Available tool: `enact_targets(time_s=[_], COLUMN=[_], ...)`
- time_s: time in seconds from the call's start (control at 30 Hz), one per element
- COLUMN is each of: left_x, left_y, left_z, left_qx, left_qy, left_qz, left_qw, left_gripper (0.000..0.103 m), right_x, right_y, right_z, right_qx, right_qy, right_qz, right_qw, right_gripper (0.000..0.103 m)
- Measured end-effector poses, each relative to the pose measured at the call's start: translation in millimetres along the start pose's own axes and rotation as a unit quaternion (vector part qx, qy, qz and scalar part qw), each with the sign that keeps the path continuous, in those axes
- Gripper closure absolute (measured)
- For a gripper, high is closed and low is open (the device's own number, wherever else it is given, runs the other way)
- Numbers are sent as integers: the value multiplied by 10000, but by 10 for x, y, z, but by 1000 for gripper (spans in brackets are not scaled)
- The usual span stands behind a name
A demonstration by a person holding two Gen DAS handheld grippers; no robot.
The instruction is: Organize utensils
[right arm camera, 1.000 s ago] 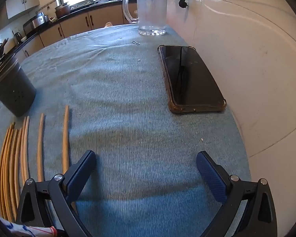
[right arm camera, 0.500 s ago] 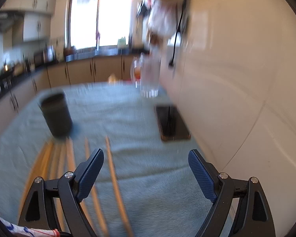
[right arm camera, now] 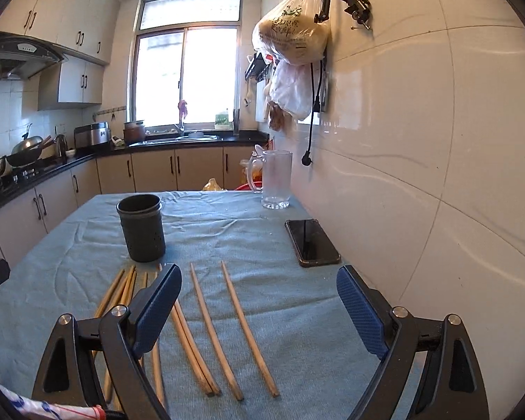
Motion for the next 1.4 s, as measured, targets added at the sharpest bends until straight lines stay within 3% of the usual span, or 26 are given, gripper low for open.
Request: enact_targets(time_s=[1.4], left_x=[189], left_y=[217], left_z=[-96], left_qx=[-151], left_qy=[183], left_qz=[444], left_qw=[9987], left_gripper=[0], right_x=[18], right_y=[241], right_z=[12], right_qx=[-195], right_qy=[-140], right_qz=[64], right_qw=[9997], right_gripper=[10])
Point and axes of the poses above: each gripper's, at about its wrist camera, not at the fingertips, and z roughly the way its jaws point, x to its right, y to its underside, the point moved 2 cm from there along z, roughly the way its jaws point, and after that the axes turned 14 degrees about -y, right-handed, at the moved point
